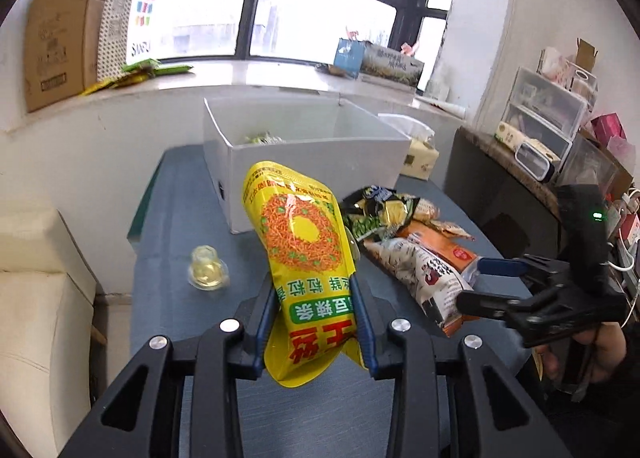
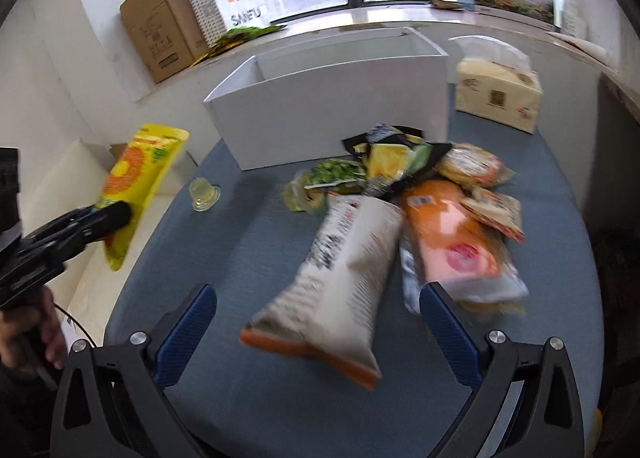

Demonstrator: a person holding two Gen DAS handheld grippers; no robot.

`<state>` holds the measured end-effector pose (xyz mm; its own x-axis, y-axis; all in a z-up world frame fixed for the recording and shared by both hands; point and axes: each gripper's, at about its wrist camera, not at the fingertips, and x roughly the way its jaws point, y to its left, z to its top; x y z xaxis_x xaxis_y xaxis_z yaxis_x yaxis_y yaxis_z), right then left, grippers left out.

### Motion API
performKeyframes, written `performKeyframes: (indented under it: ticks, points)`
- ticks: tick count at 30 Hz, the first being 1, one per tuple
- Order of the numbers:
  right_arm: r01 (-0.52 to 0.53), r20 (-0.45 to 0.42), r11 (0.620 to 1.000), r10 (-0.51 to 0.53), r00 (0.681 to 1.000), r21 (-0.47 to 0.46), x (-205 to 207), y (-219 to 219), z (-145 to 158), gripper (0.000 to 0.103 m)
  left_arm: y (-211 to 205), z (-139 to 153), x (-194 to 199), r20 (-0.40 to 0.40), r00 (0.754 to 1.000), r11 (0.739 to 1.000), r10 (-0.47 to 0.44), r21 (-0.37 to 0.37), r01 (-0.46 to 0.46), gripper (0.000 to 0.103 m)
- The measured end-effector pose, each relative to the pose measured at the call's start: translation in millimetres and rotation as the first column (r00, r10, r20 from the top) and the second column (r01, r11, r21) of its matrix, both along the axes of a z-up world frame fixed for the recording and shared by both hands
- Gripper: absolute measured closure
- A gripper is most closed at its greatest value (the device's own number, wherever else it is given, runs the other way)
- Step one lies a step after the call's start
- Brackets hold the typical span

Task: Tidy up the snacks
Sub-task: 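Grasp the yellow sunflower bag with the left gripper while the right grasps the white chip bag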

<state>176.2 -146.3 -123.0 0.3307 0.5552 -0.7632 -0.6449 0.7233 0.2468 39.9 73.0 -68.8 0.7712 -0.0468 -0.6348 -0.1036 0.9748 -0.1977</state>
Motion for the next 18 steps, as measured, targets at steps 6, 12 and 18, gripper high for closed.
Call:
performKeyframes:
  ticks: [6, 12, 18]
  points:
    - [-0.003, -0.073, 0.999, 0.000, 0.997, -0.035, 16.0, 24.5, -18.2, 0.000, 5.7, 0.5, -14.0, 0.016, 1.000, 1.000, 0.009, -0.015, -0.009, 0.064]
    - [0.030, -0.112, 0.997, -0.039, 0.993, -0.075, 22.6, 18.2, -38.6, 0.061, 8.1, -4.9, -13.7, 0.012, 1.000, 0.999, 0.015, -0.036, -0.014, 0.064]
    - [-0.005, -0.100, 0.999, 0.009, 0.995, 0.041, 5.1, -8.3, -23.6, 0.065, 6.0, -5.0, -11.4, 0.010, 1.000, 0.999, 0.007, -0.035, -0.007, 0.064]
